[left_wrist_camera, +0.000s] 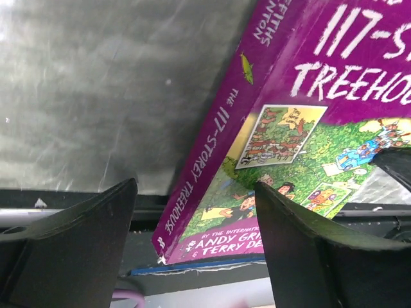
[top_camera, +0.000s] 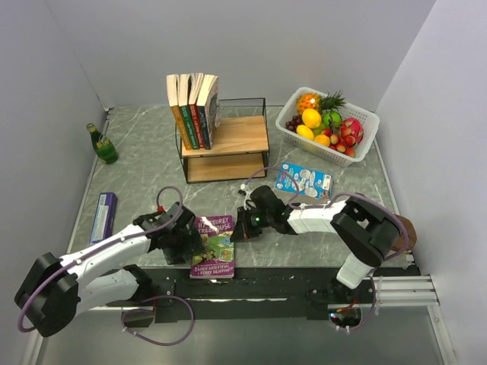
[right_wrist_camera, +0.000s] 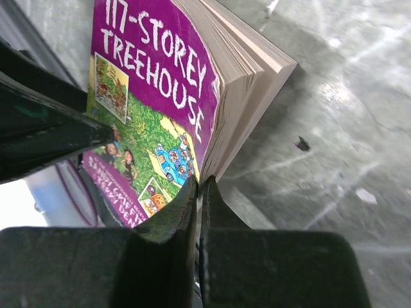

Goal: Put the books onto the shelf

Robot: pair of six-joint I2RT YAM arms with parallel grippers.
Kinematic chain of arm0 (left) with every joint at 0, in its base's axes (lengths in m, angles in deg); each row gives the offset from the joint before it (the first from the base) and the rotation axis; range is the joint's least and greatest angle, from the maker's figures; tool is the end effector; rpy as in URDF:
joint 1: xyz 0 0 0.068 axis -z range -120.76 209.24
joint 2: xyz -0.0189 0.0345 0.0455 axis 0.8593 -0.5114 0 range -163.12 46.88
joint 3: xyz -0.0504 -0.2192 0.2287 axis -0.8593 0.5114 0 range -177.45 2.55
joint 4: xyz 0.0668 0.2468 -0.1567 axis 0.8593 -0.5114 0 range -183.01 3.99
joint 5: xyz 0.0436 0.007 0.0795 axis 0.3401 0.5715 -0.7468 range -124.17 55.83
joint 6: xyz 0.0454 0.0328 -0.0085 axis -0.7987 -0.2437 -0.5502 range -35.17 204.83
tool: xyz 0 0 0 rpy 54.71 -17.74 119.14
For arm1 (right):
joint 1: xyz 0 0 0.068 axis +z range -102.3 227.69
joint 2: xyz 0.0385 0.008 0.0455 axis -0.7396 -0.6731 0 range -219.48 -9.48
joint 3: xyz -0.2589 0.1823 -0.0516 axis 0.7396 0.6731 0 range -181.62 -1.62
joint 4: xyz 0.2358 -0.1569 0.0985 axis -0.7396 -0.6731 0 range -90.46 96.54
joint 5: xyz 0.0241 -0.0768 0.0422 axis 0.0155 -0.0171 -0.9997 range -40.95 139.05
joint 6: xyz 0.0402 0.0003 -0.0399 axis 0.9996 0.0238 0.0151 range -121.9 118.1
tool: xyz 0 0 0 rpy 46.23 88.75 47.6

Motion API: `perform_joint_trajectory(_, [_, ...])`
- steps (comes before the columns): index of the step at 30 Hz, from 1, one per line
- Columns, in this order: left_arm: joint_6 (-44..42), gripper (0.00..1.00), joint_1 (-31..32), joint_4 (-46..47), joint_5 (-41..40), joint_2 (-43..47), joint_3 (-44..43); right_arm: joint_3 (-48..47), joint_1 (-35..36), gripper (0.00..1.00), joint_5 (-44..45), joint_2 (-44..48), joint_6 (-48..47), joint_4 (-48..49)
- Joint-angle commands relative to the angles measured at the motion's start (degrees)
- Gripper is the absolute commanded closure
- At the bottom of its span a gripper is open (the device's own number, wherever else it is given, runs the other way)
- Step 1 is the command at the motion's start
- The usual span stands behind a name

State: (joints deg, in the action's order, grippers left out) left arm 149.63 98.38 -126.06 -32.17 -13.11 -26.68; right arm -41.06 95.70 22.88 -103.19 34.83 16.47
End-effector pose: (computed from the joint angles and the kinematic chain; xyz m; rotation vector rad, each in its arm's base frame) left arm 0.1362 -0.1126 0.1830 -0.6429 2.8616 -0.4222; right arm 0.2105 0.2600 0.1528 -0.5077 2.5582 1.1822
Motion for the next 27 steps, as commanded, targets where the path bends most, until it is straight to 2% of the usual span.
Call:
perform_joint_trajectory(1, [5.34,0.2,2.78,0.4,0.78,0.57,3.02,1.56,-0.2,1.0,-5.63,-4.46,-0.08,2.36])
perform_joint_trajectory(5, [6.31,0.21,5.6,11.91,7.12,0.57,7.08,2.61,-0.2,1.0,-8.45,-5.87,1.06,5.53])
perform_joint_trajectory(12, [6.92,0.22,6.13,28.96,15.3,2.24,15.07,4.37,-0.11,1.0,-12.67,-6.57,2.91,10.54])
perform_joint_trajectory(15, [7.45,0.29,6.22,35.11,16.62,5.75,19.2,5.16,0.07,1.0,-13.64,-5.87,2.47,11.33])
perform_joint_trajectory(16, [7.71,0.36,6.3,37.13,16.98,8.72,21.56,5.25,0.15,1.0,-14.08,-5.69,2.38,11.42])
perform_joint_trajectory(20, [10.78,0.42,6.22,43.47,17.51,18.31,27.29,5.51,0.33,1.0,-14.87,-5.08,1.15,10.63])
perform_joint_trajectory(21, [11.14,0.46,6.3,44.52,17.69,22.24,28.26,5.69,0.33,1.0,-14.87,-4.99,1.06,10.46])
perform_joint_trajectory(23, [11.32,0.67,6.3,42.7,16.2,26.39,29.15,5.69,0.42,1.0,-14.61,-4.9,0.71,9.85])
perform_joint_trajectory(24, [11.23,0.79,6.22,40.43,15.58,30.5,29.15,5.78,0.33,1.0,-14.43,-4.29,0.62,9.49])
perform_joint_trajectory(25, [11.06,0.99,6.3,38.14,14.36,32.46,29.06,5.78,0.33,1.0,-13.74,-3.85,0.36,8.45])
perform_joint_trajectory(27, [9.83,0.99,6.3,33.92,12.42,37.8,26.01,5.52,0.86,1.0,-11.11,-0.61,-0.87,5.99])
